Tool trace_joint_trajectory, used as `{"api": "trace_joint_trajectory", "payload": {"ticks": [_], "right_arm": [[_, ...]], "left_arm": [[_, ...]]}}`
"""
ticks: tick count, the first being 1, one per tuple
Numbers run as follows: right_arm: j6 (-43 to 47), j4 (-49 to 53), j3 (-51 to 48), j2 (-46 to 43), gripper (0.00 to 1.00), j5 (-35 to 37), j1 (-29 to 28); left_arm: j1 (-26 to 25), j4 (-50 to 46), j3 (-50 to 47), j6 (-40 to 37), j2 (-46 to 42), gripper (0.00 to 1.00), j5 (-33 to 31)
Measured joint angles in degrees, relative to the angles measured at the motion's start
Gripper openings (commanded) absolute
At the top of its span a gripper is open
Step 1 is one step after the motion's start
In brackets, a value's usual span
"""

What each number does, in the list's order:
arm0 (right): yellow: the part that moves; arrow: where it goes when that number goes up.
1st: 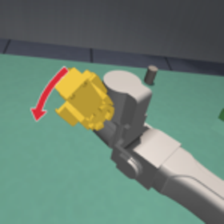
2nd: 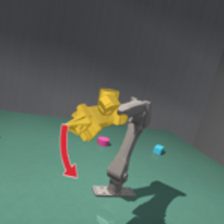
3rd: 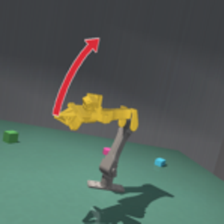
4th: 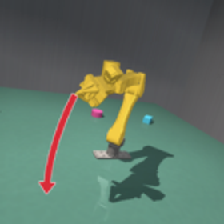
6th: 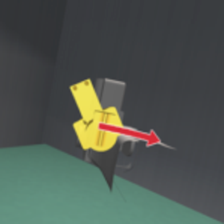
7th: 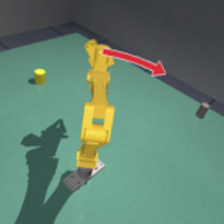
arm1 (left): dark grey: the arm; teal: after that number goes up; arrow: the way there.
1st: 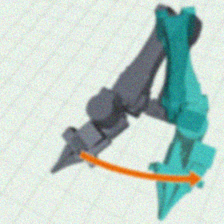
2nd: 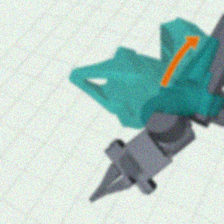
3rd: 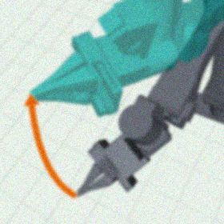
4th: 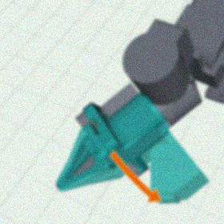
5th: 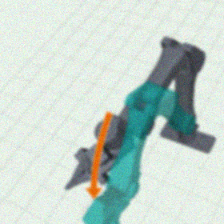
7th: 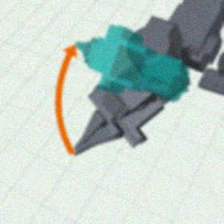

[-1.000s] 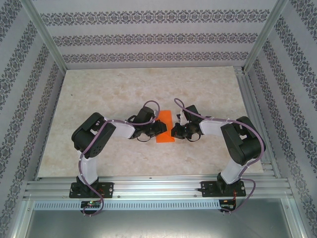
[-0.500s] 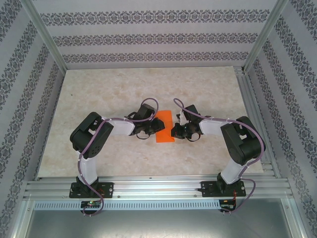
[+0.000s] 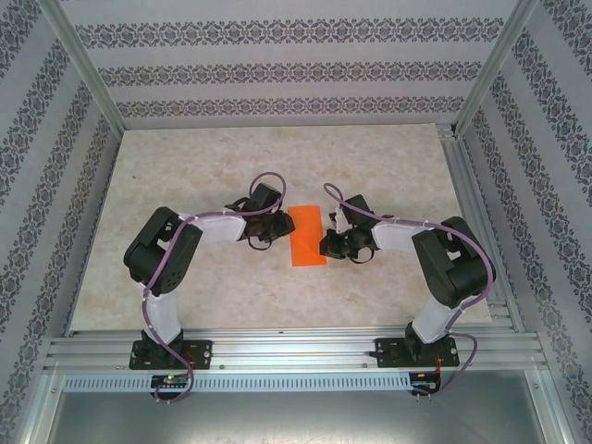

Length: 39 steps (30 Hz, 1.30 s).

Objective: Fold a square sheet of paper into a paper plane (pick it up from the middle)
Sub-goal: Fold the triangle a second time at the center of the table.

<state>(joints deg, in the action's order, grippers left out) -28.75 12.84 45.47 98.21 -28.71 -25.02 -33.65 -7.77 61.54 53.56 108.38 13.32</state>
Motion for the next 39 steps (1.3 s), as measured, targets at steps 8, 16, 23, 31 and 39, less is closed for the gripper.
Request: {"api": "trace_joint_trajectory", "payload": {"ticks": [8, 16, 23, 31, 39], "right_arm": [[0.0, 0.7, 0.4, 0.2, 0.03, 0.1, 0.0], [0.0, 0.9, 0.5, 0.2, 0.04, 0.1, 0.0], [0.0, 0.9, 0.6, 0.2, 0.04, 0.1, 0.0], [-0.3, 1.6, 1.0, 0.2, 0.06, 0.1, -0.1], [-3.0, 2.1, 1.2, -1.7, 0.05, -1.1, -1.4]], "left_arm": [[-1.0, 4.0, -0.8, -0.2, -3.8, 0.24, 5.8], [-3.2, 9.0, -0.9, 1.8, -0.4, 0.23, 11.5], [-3.2, 10.4, -1.0, 3.6, 3.9, 0.21, 12.3], [-3.1, 11.3, -1.3, 4.0, 4.7, 0.20, 11.9], [-3.1, 11.8, -1.6, 4.0, 4.7, 0.19, 11.9]]}}
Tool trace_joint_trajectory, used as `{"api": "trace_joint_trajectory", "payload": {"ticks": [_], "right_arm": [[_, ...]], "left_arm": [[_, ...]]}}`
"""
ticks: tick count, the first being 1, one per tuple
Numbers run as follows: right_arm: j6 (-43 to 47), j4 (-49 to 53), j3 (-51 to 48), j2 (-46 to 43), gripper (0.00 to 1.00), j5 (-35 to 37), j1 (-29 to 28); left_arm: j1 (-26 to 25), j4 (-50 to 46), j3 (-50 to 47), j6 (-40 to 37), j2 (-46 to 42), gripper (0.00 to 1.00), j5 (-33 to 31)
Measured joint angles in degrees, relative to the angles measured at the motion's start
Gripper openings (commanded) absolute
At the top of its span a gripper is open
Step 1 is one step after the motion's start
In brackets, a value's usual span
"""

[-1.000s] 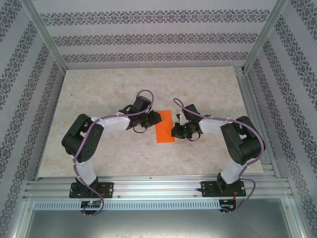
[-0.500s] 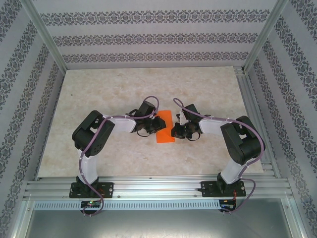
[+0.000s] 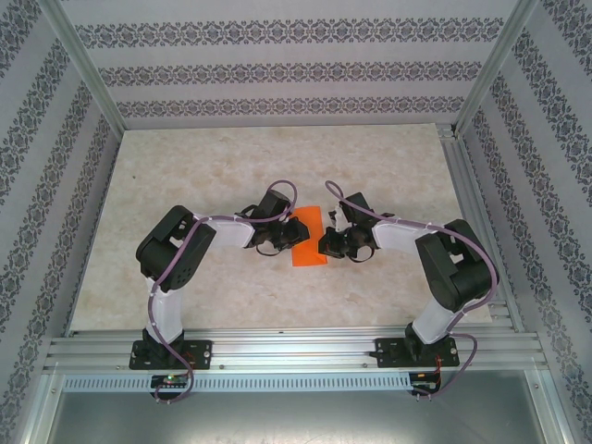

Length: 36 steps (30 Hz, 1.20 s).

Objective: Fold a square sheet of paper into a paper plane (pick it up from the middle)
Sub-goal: Fold the triangle a second time at the center of the table.

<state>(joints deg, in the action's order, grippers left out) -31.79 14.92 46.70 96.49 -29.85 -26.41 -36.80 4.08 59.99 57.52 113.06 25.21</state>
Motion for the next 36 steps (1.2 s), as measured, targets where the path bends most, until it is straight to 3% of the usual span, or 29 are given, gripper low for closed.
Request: {"api": "trace_joint_trajectory", "payload": {"ticks": [23, 36], "right_arm": [[-4.3, -4.9, 2.5, 5.2, 0.06, -0.9, -1.7], [-1.2, -2.9, 3.1, 5.7, 0.06, 0.3, -1.7]], "left_arm": [[0.0, 0.0, 0.0, 0.0, 0.0, 0.19, 0.0], [0.0, 0.0, 0.0, 0.0, 0.0, 0.19, 0.0]]}}
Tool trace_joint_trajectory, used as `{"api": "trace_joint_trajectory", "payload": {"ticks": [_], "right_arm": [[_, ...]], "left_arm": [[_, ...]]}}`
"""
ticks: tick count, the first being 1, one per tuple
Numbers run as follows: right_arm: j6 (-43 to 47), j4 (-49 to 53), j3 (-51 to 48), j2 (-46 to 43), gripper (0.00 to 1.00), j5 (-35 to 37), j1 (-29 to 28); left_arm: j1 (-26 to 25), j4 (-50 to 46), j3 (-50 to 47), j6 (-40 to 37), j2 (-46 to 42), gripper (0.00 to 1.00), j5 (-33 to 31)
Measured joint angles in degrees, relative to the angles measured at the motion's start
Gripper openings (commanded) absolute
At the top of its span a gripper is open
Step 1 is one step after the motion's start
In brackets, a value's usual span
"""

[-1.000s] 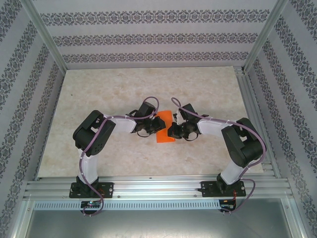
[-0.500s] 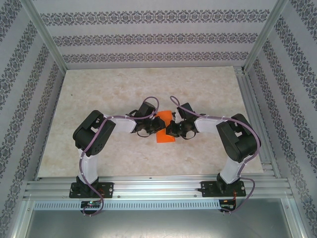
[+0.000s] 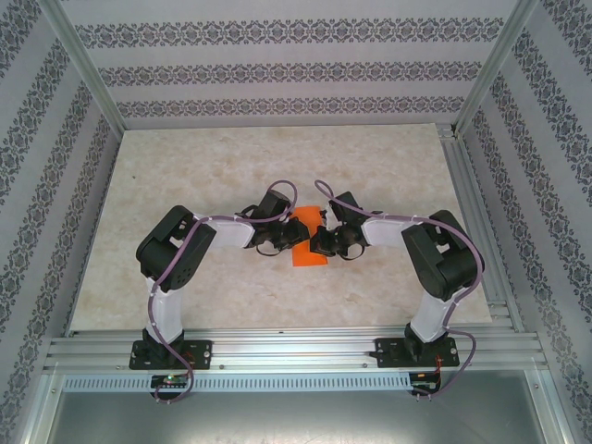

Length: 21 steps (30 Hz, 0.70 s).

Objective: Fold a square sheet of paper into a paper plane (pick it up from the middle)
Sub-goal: Fold the triangle a second time at the center of the table.

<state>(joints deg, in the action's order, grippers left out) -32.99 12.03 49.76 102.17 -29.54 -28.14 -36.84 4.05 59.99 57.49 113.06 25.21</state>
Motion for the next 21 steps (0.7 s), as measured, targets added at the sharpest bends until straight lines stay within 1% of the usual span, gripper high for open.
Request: {"api": "trace_joint_trajectory", "payload": {"ticks": [14, 21], "right_arm": [[2.8, 2.2, -5.2, -5.2, 0.07, 0.7, 0.2], [4.5, 5.8, -7.6, -8.3, 0.08, 0.8, 0.9]], "left_arm": [[0.0, 0.0, 0.0, 0.0, 0.0, 0.19, 0.0], [0.0, 0.0, 0.0, 0.0, 0.0, 0.19, 0.0]]}}
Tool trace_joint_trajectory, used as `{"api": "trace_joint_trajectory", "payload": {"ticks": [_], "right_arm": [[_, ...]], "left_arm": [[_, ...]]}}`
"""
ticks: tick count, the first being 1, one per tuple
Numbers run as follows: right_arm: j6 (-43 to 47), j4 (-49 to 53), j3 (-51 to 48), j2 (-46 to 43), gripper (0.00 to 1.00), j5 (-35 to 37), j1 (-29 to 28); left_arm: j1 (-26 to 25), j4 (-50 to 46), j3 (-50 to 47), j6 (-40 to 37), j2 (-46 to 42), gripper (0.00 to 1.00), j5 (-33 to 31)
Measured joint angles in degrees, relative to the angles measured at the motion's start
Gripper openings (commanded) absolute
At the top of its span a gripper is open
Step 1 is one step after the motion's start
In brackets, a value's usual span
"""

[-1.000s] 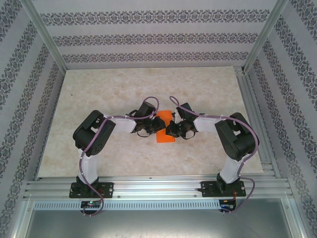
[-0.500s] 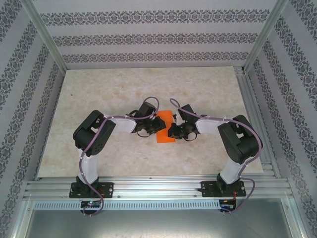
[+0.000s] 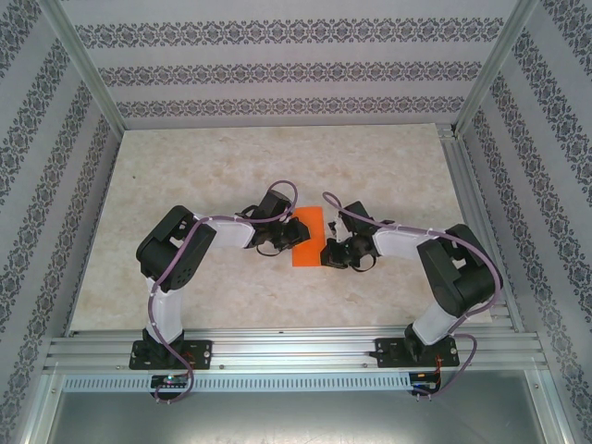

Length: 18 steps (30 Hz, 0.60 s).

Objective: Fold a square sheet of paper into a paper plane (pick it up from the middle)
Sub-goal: Fold the triangle a second time at the center of the table.

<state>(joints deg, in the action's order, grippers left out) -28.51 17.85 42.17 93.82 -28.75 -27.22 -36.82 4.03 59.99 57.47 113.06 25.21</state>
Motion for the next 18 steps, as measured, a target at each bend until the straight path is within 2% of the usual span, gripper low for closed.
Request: {"api": "trace_joint_trajectory", "payload": {"ticks": [7, 9, 12, 15, 18], "right_arm": [[1.4, 5.0, -2.3, -4.0, 0.10, 0.8, 1.9], [1.4, 6.3, -2.6, -5.7, 0.16, 1.0, 2.3], [0.9, 6.2, -2.7, -9.9, 0.25, 1.4, 2.6], [0.0, 4.2, -2.5, -12.2, 0.28, 2.2, 2.6], [-0.5, 2.1, -1.6, -10.8, 0.29, 2.8, 2.6]], "left_arm": [[0.0, 0.0, 0.0, 0.0, 0.0, 0.20, 0.0], [0.0, 0.0, 0.0, 0.0, 0.0, 0.22, 0.1], [0.0, 0.3, 0.1, -0.2, -0.1, 0.26, 0.5], [0.0, 0.1, 0.3, -0.5, -0.2, 0.31, 1.0], [0.0, -1.2, 0.5, -1.0, -1.1, 0.37, 1.0]]}}
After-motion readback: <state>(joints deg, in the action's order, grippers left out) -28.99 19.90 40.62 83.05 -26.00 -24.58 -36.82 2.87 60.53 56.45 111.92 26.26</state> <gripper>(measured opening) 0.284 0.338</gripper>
